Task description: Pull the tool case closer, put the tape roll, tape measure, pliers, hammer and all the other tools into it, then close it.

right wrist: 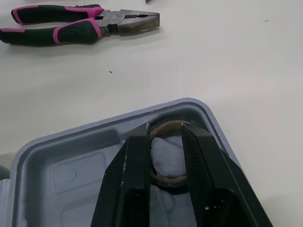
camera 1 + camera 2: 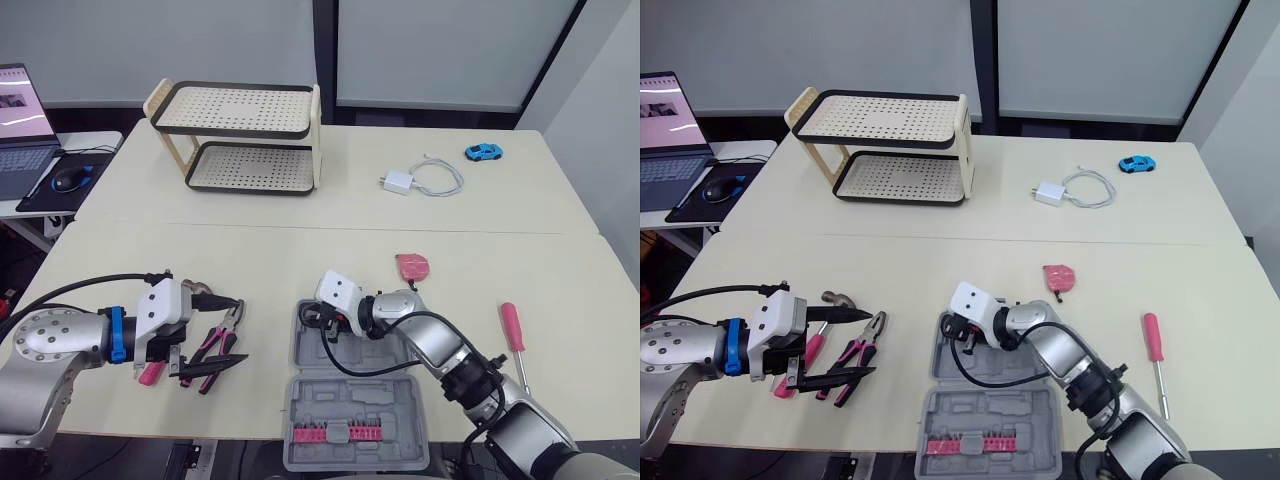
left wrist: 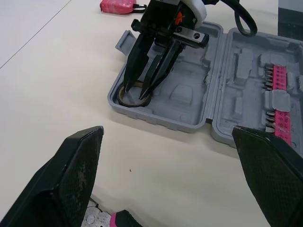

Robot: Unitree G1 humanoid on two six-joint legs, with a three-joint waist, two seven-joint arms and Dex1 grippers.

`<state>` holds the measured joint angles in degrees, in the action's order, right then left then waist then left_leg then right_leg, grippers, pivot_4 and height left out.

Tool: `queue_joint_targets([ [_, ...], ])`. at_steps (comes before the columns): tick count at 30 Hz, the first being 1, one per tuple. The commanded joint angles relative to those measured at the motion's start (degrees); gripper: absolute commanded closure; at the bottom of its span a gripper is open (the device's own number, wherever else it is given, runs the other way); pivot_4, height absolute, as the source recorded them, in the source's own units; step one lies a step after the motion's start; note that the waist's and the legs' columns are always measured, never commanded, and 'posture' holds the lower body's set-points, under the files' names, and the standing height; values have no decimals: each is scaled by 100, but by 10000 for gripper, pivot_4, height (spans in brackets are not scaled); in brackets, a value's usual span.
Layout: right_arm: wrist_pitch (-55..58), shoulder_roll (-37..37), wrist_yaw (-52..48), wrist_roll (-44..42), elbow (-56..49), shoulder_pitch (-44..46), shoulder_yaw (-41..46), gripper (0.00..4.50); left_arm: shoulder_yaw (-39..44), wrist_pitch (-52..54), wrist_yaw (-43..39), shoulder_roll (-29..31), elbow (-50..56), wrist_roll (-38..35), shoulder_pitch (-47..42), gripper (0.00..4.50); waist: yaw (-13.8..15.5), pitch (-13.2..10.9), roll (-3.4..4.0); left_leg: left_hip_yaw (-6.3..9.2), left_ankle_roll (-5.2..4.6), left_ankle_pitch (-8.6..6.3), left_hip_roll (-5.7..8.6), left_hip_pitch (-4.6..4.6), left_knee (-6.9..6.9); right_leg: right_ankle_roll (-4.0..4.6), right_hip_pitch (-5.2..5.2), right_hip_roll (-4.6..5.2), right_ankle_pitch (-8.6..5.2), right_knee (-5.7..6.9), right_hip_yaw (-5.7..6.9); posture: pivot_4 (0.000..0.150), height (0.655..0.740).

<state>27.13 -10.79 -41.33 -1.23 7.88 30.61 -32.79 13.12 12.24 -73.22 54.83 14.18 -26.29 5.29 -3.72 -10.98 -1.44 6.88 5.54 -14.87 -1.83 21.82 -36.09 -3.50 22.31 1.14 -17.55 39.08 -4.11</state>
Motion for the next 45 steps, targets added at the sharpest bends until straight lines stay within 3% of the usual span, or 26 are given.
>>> queue_joint_targets([
  [1,-61,131,3,53,58,74,101,33817,-13,16,7,18,219,-49,-18,0,-1,0,0,0,0,0,0,0,0,0,0,0,0,0,0,1500,7350],
  [8,14,81,-11,246,597,114,52,33817,-4,52,50,-8,282,-43,21,0,-3,2,1,1,-1,1,0,-6,0,4,-3,-1,2,5,0,1500,7350],
  [16,-362,137,-189,144,467,173,196,33817,91,-57,80,-63,126,-4,120,0,-3,2,1,2,-1,2,0,-8,-1,9,-5,-1,6,6,2,1500,7350],
  [21,-435,125,-280,42,-26,240,437,33817,236,-94,291,-158,-32,12,142,0,0,2,2,3,-1,2,0,-4,-1,9,-3,-1,6,5,3,1500,7350],
  [26,-168,-195,-414,-131,-1175,55,763,33817,541,-25,609,-257,-83,0,358,0,4,2,2,8,-1,2,0,-2,0,9,-2,0,6,4,5,1500,7350],
  [32,48,-1124,-503,-512,-2665,-614,1659,33817,1114,11,995,-370,-281,-16,692,0,73,2,1,9,-1,2,1,2,-1,9,-4,3,6,-1,7,1500,7350],
  [36,-97,-2039,-575,-837,-3356,-1533,2893,33817,1696,-126,1310,-514,-778,54,907,0,108,2,2,9,-1,1,2,4,0,9,-6,5,5,-7,10,1500,7350],
  [45,-892,-3024,-573,-968,-2985,-3302,4935,33817,2320,-645,1433,-623,-1932,243,1363,0,63,4,0,-3,-2,2,2,-4,0,12,-11,5,4,-5,3,1500,7350],
])
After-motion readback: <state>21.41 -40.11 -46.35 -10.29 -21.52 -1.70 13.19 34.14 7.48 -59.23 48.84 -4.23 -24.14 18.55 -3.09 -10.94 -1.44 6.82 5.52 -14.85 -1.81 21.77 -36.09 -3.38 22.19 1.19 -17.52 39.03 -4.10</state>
